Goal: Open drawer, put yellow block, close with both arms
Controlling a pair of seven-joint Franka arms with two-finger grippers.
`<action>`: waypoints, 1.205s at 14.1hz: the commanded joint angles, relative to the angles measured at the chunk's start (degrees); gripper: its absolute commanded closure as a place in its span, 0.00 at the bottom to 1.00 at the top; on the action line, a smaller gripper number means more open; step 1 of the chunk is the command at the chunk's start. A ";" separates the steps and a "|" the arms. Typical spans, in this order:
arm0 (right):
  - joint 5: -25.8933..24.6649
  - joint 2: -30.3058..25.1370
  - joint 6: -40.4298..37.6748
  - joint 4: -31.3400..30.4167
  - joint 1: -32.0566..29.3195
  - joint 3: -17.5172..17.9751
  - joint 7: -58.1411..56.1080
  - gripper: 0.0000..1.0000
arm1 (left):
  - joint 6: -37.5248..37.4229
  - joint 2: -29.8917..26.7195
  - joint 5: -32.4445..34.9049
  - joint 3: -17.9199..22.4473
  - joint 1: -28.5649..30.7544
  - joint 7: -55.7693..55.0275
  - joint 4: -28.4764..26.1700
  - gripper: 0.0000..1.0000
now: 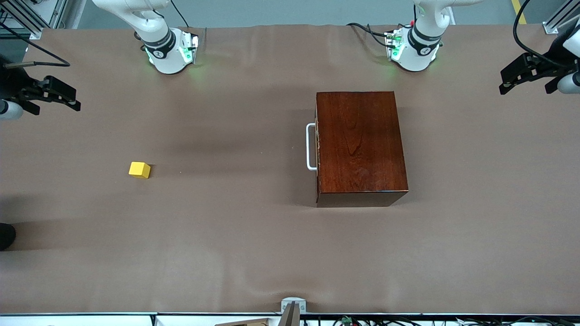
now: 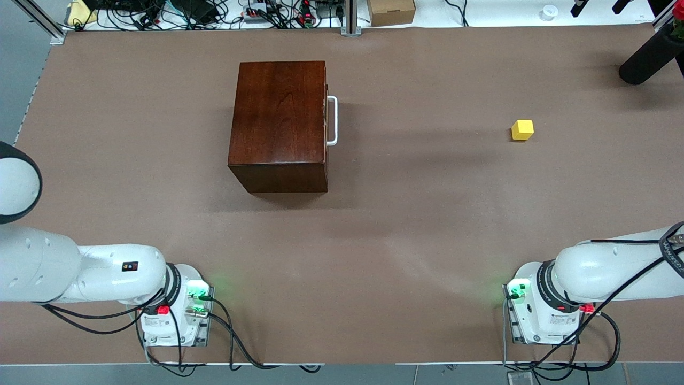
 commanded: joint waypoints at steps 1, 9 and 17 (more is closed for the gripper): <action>0.31 -0.54 -0.22 -0.52 -0.84 0.34 -0.78 0.00 | 0.02 -0.87 -0.18 -0.19 0.63 0.97 -0.04 0.00; 0.31 -0.54 -0.31 -0.52 -0.84 0.34 -0.78 0.00 | 0.02 -0.78 -0.27 -0.71 0.46 0.45 0.92 0.00; 0.31 -0.54 -0.31 -0.52 -0.84 0.34 -0.78 0.00 | 1.94 4.74 -0.36 -15.45 -0.60 -4.72 2.41 0.00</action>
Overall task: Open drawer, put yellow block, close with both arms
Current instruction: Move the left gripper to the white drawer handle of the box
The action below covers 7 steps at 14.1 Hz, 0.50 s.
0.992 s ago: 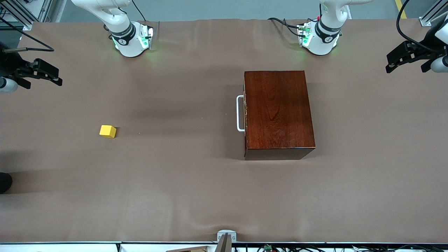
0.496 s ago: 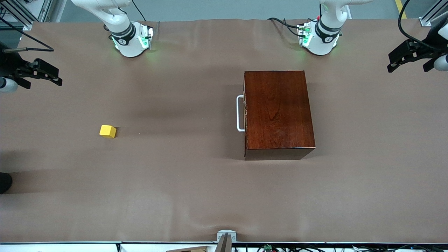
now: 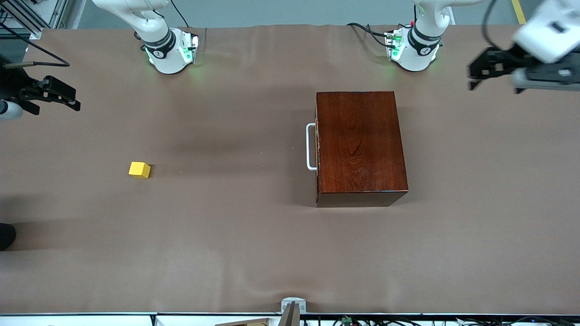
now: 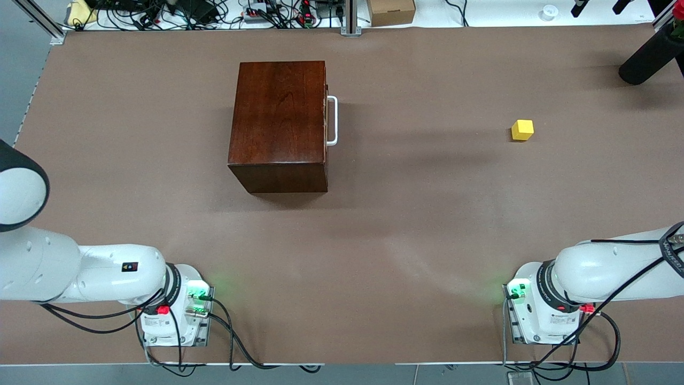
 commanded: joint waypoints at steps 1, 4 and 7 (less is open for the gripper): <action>0.22 -0.54 -0.23 -0.48 -0.76 0.37 -0.78 0.00 | 2.34 5.45 -0.02 -6.95 -0.24 -5.53 3.43 0.00; 0.22 -0.54 -0.67 -0.48 -0.76 0.37 -0.78 0.00 | 4.80 14.06 5.75 -9.35 -8.29 -12.32 9.23 0.00; 0.22 -0.46 -0.67 -0.48 -0.85 0.37 -0.78 0.00 | 6.29 23.20 11.75 -8.21 -18.32 -21.18 15.29 0.00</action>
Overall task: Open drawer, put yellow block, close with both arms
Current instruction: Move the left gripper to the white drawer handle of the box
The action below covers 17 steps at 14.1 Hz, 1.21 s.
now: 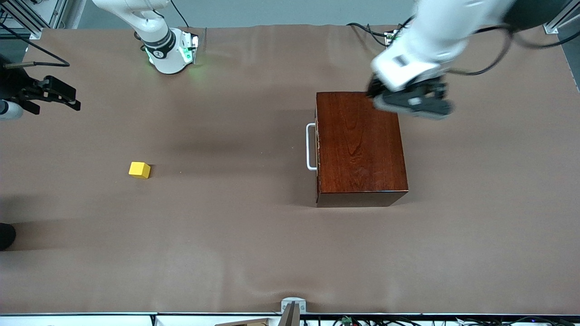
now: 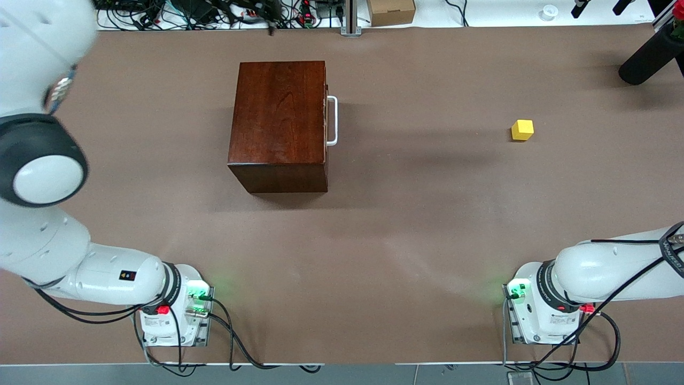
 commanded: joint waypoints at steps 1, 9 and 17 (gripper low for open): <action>0.22 -0.54 -0.37 -0.41 -0.79 0.38 -0.78 0.00 | 1.22 9.96 3.62 1.15 -7.81 -6.62 9.00 0.00; 0.22 -0.45 -0.37 -0.41 -0.97 0.38 -0.78 0.00 | 9.65 27.71 3.62 31.73 -43.15 -20.86 17.63 0.00; 0.22 -0.45 -0.37 -0.41 -0.88 0.38 -0.78 0.00 | 9.76 34.23 4.06 32.27 -44.48 -20.88 16.75 0.00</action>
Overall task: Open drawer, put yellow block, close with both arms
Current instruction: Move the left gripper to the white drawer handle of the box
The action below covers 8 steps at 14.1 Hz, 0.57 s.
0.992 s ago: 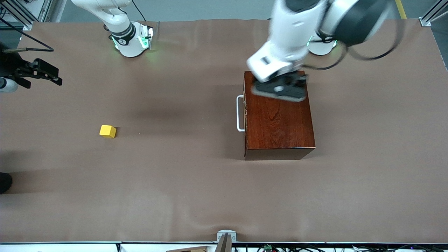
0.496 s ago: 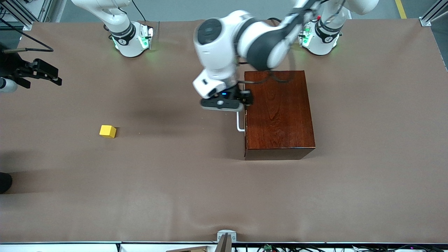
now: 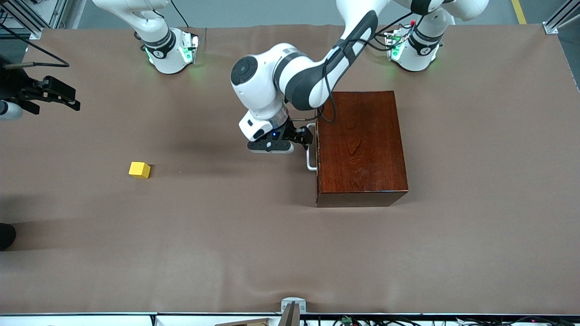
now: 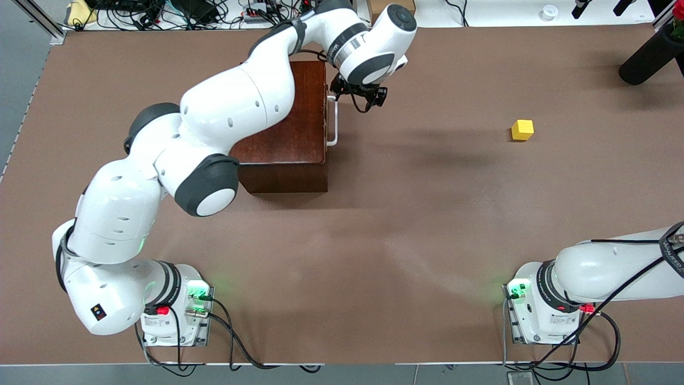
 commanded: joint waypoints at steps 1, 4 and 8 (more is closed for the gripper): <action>0.22 -0.46 -0.34 -0.27 -0.73 0.41 -0.77 0.00 | -1.04 2.57 1.35 0.18 -0.38 0.30 2.21 0.00; 0.22 -0.46 -0.34 -0.27 -0.73 0.41 -0.77 0.00 | -1.39 3.10 1.08 0.18 -0.38 -2.50 2.12 0.00; 0.22 -0.46 -0.43 -0.27 -0.73 0.41 -0.77 0.00 | -3.93 3.62 0.64 0.09 -0.29 -5.68 2.12 0.00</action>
